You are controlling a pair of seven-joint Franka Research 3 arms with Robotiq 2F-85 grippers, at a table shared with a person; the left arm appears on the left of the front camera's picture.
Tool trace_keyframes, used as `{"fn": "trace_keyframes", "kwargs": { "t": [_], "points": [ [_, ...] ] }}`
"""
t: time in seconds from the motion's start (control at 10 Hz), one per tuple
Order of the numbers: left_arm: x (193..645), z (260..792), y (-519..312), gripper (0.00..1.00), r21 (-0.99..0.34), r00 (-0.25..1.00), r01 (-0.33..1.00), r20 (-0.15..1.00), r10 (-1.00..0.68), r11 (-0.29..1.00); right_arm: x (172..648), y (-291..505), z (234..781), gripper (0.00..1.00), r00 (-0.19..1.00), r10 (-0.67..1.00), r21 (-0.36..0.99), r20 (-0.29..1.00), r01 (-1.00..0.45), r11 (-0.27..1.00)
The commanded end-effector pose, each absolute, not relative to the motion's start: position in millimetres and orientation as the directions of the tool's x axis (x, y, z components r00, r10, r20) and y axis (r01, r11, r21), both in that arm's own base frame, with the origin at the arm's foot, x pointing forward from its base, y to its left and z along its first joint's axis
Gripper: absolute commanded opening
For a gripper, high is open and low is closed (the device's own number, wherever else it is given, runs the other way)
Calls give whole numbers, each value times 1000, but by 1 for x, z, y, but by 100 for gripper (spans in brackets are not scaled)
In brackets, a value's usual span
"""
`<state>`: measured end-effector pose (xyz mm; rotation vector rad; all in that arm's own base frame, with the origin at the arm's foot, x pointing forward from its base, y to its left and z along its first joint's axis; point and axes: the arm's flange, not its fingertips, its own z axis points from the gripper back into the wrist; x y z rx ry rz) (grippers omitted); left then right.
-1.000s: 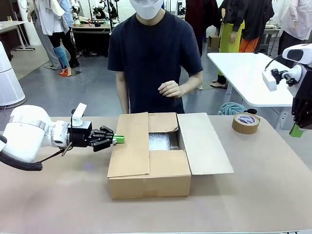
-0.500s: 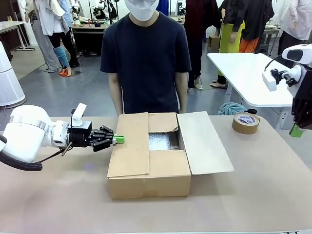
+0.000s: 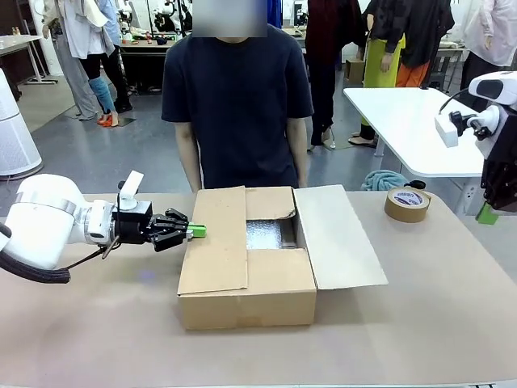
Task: Wrap the clocks to prevent damage.
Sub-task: Push the left (or right) flap of the Package Box to close it.
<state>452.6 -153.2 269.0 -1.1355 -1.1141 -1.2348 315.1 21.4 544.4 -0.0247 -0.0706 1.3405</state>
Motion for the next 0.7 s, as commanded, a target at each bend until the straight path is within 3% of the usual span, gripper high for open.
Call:
{"fn": "trace_keyframes", "kwargs": {
  "t": [0.0, 0.1, 0.3, 0.6],
  "points": [
    [452, 266, -153, 0, -26, 27, 1000, 992, -120, 14, 356, -17, 521, 1, 187, 929, -54, 320, -975, 215],
    [452, 266, -153, 0, -26, 27, 1000, 992, -120, 14, 373, -44, 502, 1, 180, 836, -26, 518, -974, 225],
    [452, 266, -153, 0, -26, 27, 1000, 992, -120, 14, 394, -79, 469, 1, 153, 668, -29, 728, -967, 253],
    [452, 266, -153, 0, -26, 27, 1000, 992, -120, 14, 401, -87, 420, 1, 43, 525, -29, 850, -991, 127]
  ]
}}
